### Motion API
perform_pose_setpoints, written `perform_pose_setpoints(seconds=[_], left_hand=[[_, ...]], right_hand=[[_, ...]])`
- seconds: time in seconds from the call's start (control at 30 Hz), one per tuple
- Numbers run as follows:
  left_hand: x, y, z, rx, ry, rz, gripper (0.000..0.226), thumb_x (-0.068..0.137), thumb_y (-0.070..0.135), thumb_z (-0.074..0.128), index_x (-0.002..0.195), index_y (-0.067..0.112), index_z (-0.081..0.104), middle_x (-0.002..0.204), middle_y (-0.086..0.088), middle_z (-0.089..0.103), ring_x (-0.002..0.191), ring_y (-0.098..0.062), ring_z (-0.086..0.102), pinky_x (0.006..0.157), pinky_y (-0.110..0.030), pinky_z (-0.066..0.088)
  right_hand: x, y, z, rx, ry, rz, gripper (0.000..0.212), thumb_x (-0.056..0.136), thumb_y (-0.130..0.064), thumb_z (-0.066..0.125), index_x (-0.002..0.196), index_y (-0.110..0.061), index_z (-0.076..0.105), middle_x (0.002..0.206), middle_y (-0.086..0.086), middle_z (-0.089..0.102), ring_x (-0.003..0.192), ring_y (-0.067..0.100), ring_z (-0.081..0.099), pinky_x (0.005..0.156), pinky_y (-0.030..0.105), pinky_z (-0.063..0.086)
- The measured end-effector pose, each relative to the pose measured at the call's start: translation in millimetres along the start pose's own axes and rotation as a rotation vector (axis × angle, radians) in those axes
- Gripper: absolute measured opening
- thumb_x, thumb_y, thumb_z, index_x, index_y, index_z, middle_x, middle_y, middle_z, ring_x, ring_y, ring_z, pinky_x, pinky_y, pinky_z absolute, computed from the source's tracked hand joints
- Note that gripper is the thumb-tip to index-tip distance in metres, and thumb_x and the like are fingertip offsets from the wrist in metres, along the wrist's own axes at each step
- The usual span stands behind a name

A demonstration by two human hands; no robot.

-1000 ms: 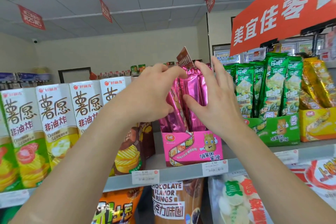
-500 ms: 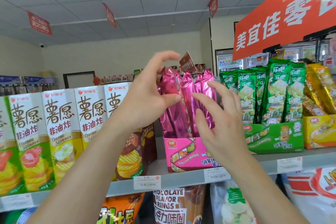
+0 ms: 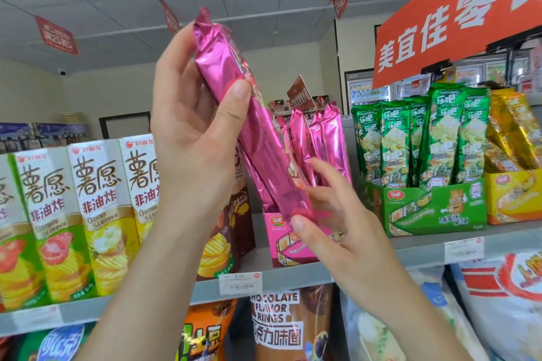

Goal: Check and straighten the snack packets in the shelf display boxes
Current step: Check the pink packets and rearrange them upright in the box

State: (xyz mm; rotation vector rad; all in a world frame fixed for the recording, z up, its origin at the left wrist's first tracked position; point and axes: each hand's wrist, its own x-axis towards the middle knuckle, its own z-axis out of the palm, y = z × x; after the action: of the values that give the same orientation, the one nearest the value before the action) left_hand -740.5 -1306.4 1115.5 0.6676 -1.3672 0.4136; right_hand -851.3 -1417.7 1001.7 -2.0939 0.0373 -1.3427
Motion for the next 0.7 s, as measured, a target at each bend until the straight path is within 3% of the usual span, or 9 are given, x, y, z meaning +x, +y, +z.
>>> perform_pose_setpoints(seconds=[0.1,0.17,0.27,0.33,0.43,0.57,0.7], left_hand=[[-15,5,1,-0.085,0.065,-0.142,0.055,0.085,0.018,0.068,0.134,0.012,0.044,0.123,-0.006,0.063,0.111,-0.017,0.060,0.100,-0.039,0.046],[-30,6,1,-0.016,0.026,-0.226,0.066,0.082,0.025,0.072,0.140,0.017,0.042,0.120,-0.004,0.066,0.110,-0.019,0.063,0.098,-0.041,0.049],[-54,5,3,0.022,-0.019,-0.312,0.080,0.079,0.020,0.079,0.146,0.025,0.035,0.111,-0.001,0.069,0.098,-0.014,0.067,0.088,-0.033,0.054],[-68,4,5,-0.029,0.028,-0.391,0.079,0.076,0.016,0.079,0.144,0.025,0.039,0.112,-0.004,0.071,0.100,-0.018,0.069,0.089,-0.038,0.055],[-87,4,9,-0.051,0.045,-0.472,0.067,0.074,0.017,0.079,0.134,0.022,0.051,0.113,-0.004,0.072,0.104,-0.021,0.068,0.091,-0.043,0.055],[-114,3,17,-0.119,-0.038,-0.595,0.046,0.069,0.017,0.083,0.111,0.022,0.065,0.104,-0.001,0.075,0.098,-0.018,0.070,0.085,-0.034,0.058],[-127,1,15,-0.297,-0.073,-0.666,0.049,0.051,0.038,0.092,0.093,0.018,0.075,0.091,-0.003,0.076,0.084,-0.015,0.071,0.071,-0.026,0.056]], right_hand=[[-19,-4,4,0.112,-0.033,0.050,0.058,0.080,-0.059,0.061,0.134,-0.055,0.041,0.114,-0.026,0.062,0.108,0.001,0.060,0.088,0.027,0.048],[-30,-5,7,0.189,-0.005,0.085,0.054,0.075,-0.057,0.066,0.127,-0.056,0.049,0.114,-0.020,0.065,0.106,0.004,0.063,0.089,0.028,0.050],[-43,-4,10,0.232,0.044,0.082,0.049,0.074,-0.044,0.071,0.120,-0.056,0.056,0.109,-0.013,0.069,0.095,0.005,0.068,0.080,0.016,0.052],[-51,-4,13,0.200,0.097,0.103,0.050,0.070,-0.041,0.073,0.115,-0.054,0.058,0.103,-0.014,0.068,0.088,0.006,0.068,0.073,0.015,0.053],[-60,-3,13,0.114,0.178,0.130,0.048,0.065,-0.044,0.072,0.110,-0.053,0.056,0.100,-0.014,0.065,0.086,0.009,0.068,0.072,0.016,0.053],[-65,-7,9,0.065,0.242,0.069,0.046,0.068,-0.038,0.073,0.111,-0.048,0.058,0.100,-0.007,0.063,0.089,0.015,0.068,0.074,0.031,0.055],[-68,-15,6,0.274,0.121,0.115,0.045,0.068,-0.038,0.075,0.108,-0.054,0.062,0.092,-0.017,0.070,0.081,0.003,0.071,0.069,0.014,0.054]])
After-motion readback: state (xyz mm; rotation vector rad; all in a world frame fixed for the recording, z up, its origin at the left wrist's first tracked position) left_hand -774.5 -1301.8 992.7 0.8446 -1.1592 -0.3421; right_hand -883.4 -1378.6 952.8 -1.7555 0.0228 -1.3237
